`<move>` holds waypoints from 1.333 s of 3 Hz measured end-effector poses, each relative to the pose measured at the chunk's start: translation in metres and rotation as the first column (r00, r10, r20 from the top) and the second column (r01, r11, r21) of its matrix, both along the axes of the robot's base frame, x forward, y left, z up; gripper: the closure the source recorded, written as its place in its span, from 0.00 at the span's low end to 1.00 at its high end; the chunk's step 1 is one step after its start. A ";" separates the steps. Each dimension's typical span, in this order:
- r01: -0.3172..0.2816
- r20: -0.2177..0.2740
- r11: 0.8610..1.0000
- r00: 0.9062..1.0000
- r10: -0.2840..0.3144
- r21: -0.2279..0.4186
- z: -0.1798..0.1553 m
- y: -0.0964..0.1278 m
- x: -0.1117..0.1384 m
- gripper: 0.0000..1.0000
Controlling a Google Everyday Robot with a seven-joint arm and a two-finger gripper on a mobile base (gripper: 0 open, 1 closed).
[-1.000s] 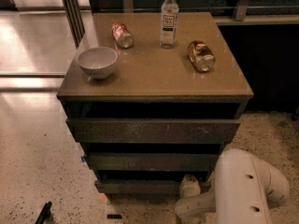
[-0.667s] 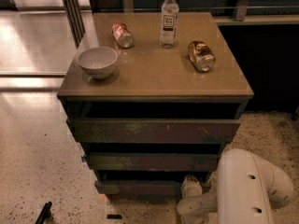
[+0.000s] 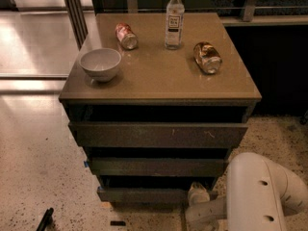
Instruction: Open bottom drawer
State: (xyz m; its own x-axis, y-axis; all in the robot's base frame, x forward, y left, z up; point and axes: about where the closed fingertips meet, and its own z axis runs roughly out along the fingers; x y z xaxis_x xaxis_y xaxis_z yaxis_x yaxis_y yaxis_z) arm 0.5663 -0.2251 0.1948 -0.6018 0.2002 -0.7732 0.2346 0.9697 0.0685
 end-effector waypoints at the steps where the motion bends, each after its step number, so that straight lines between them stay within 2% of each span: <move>1: -0.004 -0.007 1.000 1.000 0.004 0.003 0.004 0.000 -0.001 1.00; 2: 0.030 -0.088 0.999 0.996 -0.027 0.031 0.019 -0.040 -0.034 1.00; 3: 0.025 -0.226 0.996 0.974 -0.004 0.089 0.019 -0.051 -0.064 1.00; 4: 0.000 -0.285 0.991 0.958 0.039 0.137 0.009 -0.037 -0.076 1.00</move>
Offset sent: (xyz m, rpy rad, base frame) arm -0.1735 0.0127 -0.0032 0.3870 0.6424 0.2212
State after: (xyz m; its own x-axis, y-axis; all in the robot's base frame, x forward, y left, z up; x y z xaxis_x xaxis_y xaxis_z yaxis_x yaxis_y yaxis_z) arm 0.4902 -0.2617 0.2041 -0.7986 0.2762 -0.5348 0.2447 0.9607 0.1307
